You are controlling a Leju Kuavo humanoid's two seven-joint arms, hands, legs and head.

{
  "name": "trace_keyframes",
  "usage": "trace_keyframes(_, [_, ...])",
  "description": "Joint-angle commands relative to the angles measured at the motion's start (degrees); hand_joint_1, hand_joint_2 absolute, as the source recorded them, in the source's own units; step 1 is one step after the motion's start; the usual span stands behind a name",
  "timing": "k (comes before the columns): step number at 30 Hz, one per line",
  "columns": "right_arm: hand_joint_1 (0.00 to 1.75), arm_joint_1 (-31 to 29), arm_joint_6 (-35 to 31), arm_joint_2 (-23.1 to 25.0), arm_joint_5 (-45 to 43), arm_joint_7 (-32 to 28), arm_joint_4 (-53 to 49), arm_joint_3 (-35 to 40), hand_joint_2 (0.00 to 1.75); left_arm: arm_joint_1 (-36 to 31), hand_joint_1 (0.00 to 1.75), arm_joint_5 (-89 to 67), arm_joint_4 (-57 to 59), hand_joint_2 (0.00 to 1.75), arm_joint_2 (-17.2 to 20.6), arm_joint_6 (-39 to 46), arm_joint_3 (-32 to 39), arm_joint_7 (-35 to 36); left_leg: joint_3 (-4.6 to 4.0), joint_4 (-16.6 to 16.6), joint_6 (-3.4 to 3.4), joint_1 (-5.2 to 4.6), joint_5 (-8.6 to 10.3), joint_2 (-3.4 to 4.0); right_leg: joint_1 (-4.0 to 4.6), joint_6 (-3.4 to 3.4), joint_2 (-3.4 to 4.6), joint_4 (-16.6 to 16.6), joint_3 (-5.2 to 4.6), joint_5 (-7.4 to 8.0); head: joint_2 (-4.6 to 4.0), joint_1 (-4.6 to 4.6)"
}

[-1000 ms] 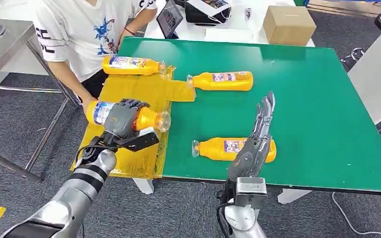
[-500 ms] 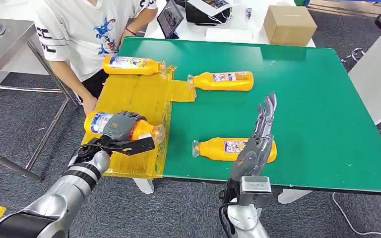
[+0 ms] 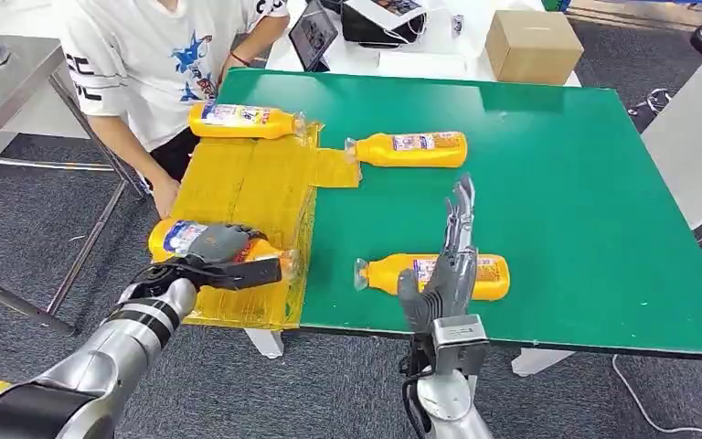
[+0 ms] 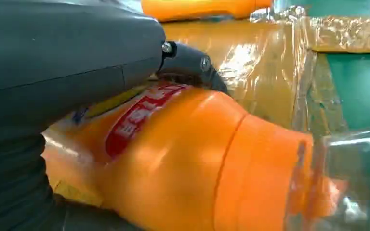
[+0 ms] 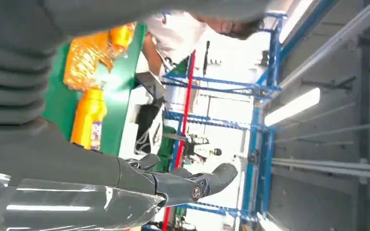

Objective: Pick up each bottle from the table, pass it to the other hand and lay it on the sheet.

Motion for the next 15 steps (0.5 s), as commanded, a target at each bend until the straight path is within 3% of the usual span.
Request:
trace_keyframes(1, [0.00,-1.4,0.7,0.2,0.2,0.0,6.0,-2.2,1.75,-0.3,0.00,1.4,5.0,1.75,0.6,-2.4,0.0,-1.2,0.25,-0.1,-0.05,0.04,-0.06,0.10,0.03,-0.07,0.15,-0.1,0.22,-0.01,0.00,0.00])
trace_keyframes(6, [0.00,-1.6,1.3,0.5,0.2,0.0,6.8,-2.5,1.75,-0.3,0.00,2.9,4.5,1.75,0.5,-4.5,1.1,-2.3,0.29,-0.1,-0.05,0.02,-0.06,0.10,0.01,-0.06,0.15,-0.1,0.27,-0.02,0.00,0.00])
trace_keyframes(7, [0.00,-1.7,1.4,0.5,0.1,0.0,7.0,-2.6,1.75,-0.1,0.00,4.0,4.4,0.00,0.4,-5.9,1.8,-3.2,0.41,-0.1,-0.07,0.04,-0.09,0.13,0.03,-0.08,0.20,-0.1,0.38,-0.04,0.00,0.00])
trace_keyframes(15, [0.00,-2.4,1.8,0.4,-0.3,0.0,8.2,-2.5,1.75,0.7,0.00,8.4,4.2,0.00,1.4,-14.0,3.1,-7.5,0.45,-0.1,-0.05,0.02,-0.07,0.10,0.01,-0.07,0.22,-0.1,0.44,0.00,0.00,0.00])
